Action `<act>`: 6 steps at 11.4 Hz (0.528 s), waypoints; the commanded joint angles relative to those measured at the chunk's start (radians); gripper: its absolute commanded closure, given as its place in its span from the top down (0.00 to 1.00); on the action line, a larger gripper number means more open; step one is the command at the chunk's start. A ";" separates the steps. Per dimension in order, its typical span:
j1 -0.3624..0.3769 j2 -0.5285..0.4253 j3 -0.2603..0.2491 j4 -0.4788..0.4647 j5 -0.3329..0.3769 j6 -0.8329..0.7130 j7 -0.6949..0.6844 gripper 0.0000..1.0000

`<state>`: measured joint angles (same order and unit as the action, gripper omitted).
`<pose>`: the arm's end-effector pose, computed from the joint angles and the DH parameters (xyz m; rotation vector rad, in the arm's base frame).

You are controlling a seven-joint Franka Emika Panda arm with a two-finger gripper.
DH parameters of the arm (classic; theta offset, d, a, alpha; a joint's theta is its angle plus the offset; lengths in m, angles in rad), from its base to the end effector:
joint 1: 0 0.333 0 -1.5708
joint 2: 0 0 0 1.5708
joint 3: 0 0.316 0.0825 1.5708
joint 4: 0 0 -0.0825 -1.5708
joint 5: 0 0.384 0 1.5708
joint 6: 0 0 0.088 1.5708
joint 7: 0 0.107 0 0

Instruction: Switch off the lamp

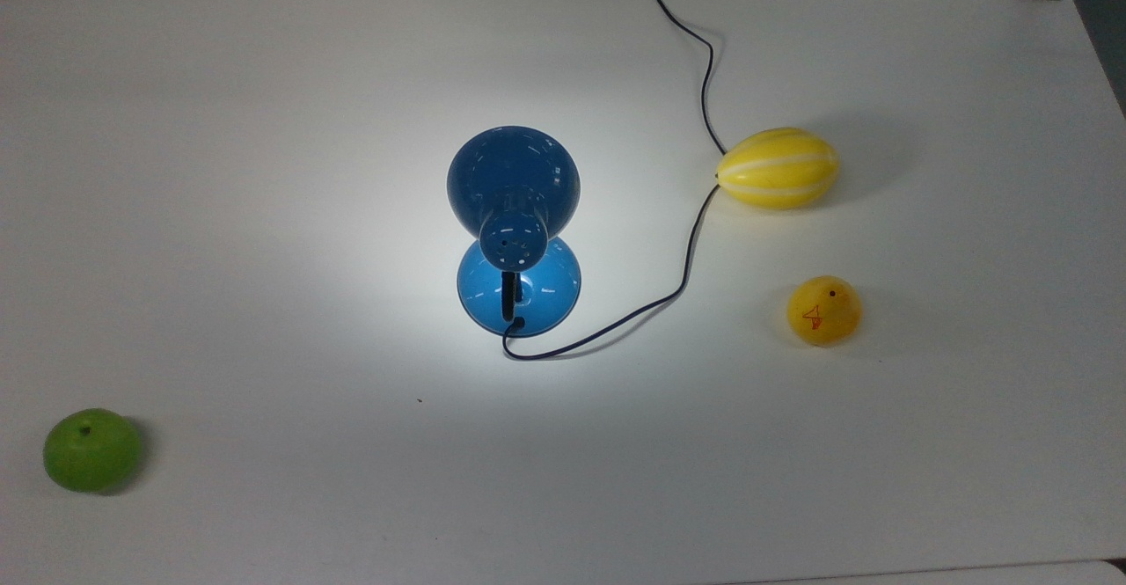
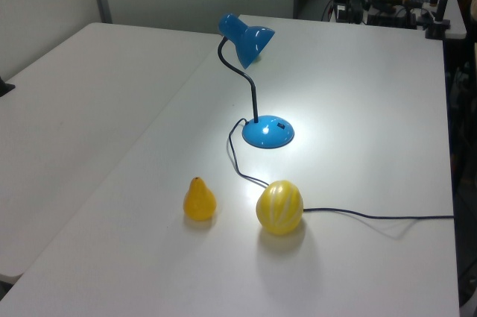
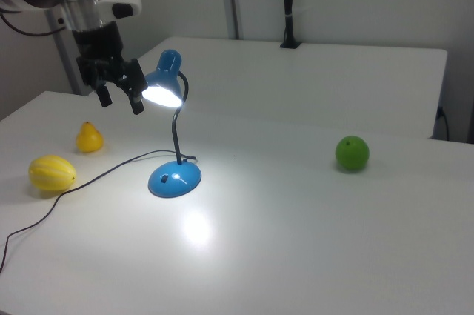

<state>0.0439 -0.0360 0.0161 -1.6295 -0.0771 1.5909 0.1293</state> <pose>0.5441 0.0247 0.6186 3.0623 -0.1036 0.0073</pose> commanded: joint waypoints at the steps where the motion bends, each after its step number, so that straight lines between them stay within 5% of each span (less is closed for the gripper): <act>1: -0.001 0.004 -0.005 0.010 -0.010 -0.023 -0.017 1.00; 6: -0.004 0.002 -0.005 0.013 -0.007 -0.031 -0.033 1.00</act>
<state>0.0404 -0.0351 0.0149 -1.6295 -0.0772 1.5909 0.1257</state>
